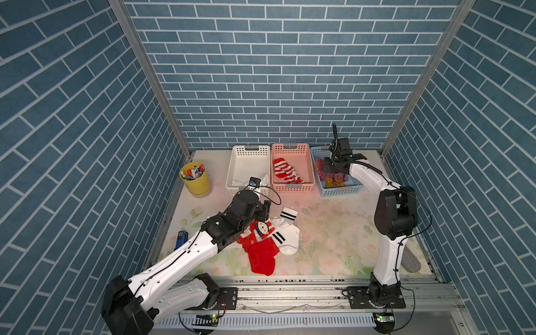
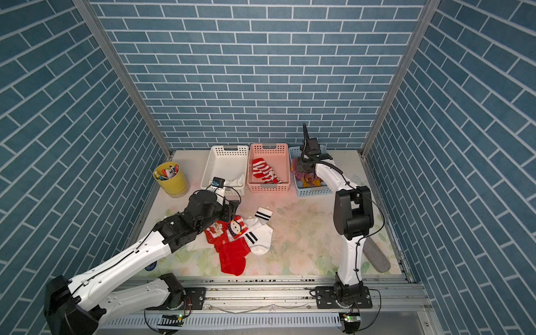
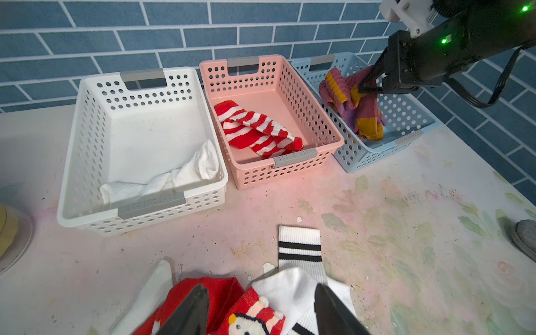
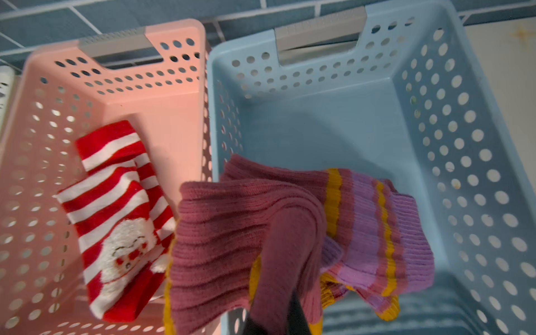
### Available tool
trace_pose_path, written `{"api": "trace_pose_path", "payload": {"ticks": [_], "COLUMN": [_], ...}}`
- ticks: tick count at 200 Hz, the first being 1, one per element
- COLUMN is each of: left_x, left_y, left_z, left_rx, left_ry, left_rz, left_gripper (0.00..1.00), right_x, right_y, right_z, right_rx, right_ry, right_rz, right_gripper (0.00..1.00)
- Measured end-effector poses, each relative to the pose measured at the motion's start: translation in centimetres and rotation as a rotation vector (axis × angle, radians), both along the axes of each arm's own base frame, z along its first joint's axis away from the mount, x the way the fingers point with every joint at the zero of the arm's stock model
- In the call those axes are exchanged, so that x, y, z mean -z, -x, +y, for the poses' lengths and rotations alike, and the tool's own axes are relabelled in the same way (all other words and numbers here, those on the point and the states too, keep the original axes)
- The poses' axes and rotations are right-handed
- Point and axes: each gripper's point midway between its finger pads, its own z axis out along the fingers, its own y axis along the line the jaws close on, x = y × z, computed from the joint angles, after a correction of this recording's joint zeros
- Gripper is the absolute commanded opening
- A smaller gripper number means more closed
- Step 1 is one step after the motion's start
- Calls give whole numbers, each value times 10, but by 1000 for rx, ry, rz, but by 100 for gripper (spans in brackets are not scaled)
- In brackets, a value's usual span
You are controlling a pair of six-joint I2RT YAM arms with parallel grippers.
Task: Sort the socks into the basket by color
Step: Place the sock in the bin.
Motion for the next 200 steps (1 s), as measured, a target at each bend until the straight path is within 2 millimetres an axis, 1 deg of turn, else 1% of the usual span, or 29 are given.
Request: {"api": "trace_pose_path", "payload": {"ticks": [50,87,111,157,200], "left_x": [3,3,4,5,3], "left_y": [1,1,1,1,2], "left_z": [1,1,1,2,3], "left_rx": [0,0,-1,-3,-5], "left_ry": [-7,-8,-9,-14,-12], "left_rz": [8,9,10,12,9], "left_gripper": [64,64,64,64,64], "right_x": [23,40,49,71,72], "right_y": [-14,-20,-23,-29,-38], "right_z": [-24,-47,-57,-65,-64], "right_rx": [54,105,127,147,150], "right_ry": [21,36,50,74,82], "right_rz": [43,78,96,137,148], "right_gripper": [0,0,0,0,0]}}
